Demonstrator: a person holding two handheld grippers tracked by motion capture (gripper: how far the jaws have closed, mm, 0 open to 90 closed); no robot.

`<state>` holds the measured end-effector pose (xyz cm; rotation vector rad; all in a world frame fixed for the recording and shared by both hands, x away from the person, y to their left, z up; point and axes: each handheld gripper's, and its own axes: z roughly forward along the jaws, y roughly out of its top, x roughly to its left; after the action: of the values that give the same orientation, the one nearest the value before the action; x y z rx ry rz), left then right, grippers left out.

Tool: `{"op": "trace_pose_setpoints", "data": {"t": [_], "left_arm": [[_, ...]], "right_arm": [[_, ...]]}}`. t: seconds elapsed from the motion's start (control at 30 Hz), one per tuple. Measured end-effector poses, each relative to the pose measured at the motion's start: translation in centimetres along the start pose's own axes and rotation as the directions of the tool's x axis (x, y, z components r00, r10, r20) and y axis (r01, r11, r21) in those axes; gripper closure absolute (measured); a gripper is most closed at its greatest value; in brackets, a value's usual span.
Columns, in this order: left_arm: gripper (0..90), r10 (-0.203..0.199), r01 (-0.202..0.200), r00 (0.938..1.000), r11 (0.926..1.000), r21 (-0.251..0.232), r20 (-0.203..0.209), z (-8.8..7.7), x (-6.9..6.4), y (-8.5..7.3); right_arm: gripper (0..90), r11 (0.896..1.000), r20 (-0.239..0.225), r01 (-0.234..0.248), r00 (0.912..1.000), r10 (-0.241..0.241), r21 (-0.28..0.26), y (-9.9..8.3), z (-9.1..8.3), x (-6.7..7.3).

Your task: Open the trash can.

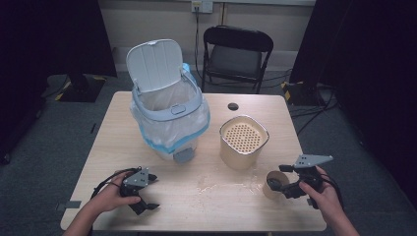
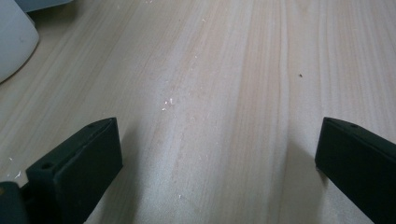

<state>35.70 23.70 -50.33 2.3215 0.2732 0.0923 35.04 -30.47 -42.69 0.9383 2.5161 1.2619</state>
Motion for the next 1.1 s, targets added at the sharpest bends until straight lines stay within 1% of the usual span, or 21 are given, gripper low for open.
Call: {"op": "trace_pose_setpoints", "data": {"t": [0.1, 0.27, 0.37, 0.47, 0.57, 0.63, 0.7, 0.8, 1.0, 1.1], "left_arm": [[0.0, 0.0, 0.0, 1.0, 1.0, 0.0, 0.0, 0.0, 0.0, 0.0], [0.0, 0.0, 0.0, 1.0, 1.0, 0.0, 0.0, 0.0, 0.0, 0.0], [0.0, 0.0, 0.0, 1.0, 1.0, 0.0, 0.0, 0.0, 0.0, 0.0], [0.0, 0.0, 0.0, 1.0, 1.0, 0.0, 0.0, 0.0, 0.0, 0.0], [0.0, 0.0, 0.0, 1.0, 1.0, 0.0, 0.0, 0.0, 0.0, 0.0], [0.0, 0.0, 0.0, 1.0, 1.0, 0.0, 0.0, 0.0, 0.0, 0.0], [0.0, 0.0, 0.0, 1.0, 1.0, 0.0, 0.0, 0.0, 0.0, 0.0], [0.0, 0.0, 0.0, 1.0, 1.0, 0.0, 0.0, 0.0, 0.0, 0.0], [0.0, 0.0, 0.0, 1.0, 1.0, 0.0, 0.0, 0.0, 0.0, 0.0], [0.0, 0.0, 0.0, 1.0, 1.0, 0.0, 0.0, 0.0, 0.0, 0.0]], "right_arm": [[15.1, 1.0, 0.003, 0.007, 1.0, -0.007, 0.002, -0.2, 0.0, 0.1], [14.9, 1.0, -0.007, -0.005, 1.0, 0.005, -0.005, -0.7, 0.1, 0.0], [14.9, 1.0, -0.005, -0.001, 1.0, 0.001, -0.014, -0.9, 0.2, 0.1], [15.0, 1.0, -0.01, -0.005, 0.9999, 0.005, -0.01, -1.2, 0.4, 0.1], [14.9, 1.0, -0.002, -0.006, 1.0, 0.006, -0.004, -1.5, 0.5, 0.1], [15.0, 1.0, -0.009, -0.011, 0.9999, 0.011, -0.014, -1.7, 0.6, 0.0], [15.0, 1.0, -0.006, -0.012, 0.9999, 0.011, -0.014, -1.8, 0.7, 0.0], [14.9, 1.0, -0.018, -0.011, 0.9998, 0.011, -0.018, -2.1, 0.8, 0.1], [14.5, 1.0, -0.02, -0.004, 0.9998, 0.003, -0.029, -2.8, 1.0, 0.1], [14.4, 1.0, -0.013, 0.021, 0.9997, -0.021, -0.019, -3.2, 1.1, 0.3]]}}
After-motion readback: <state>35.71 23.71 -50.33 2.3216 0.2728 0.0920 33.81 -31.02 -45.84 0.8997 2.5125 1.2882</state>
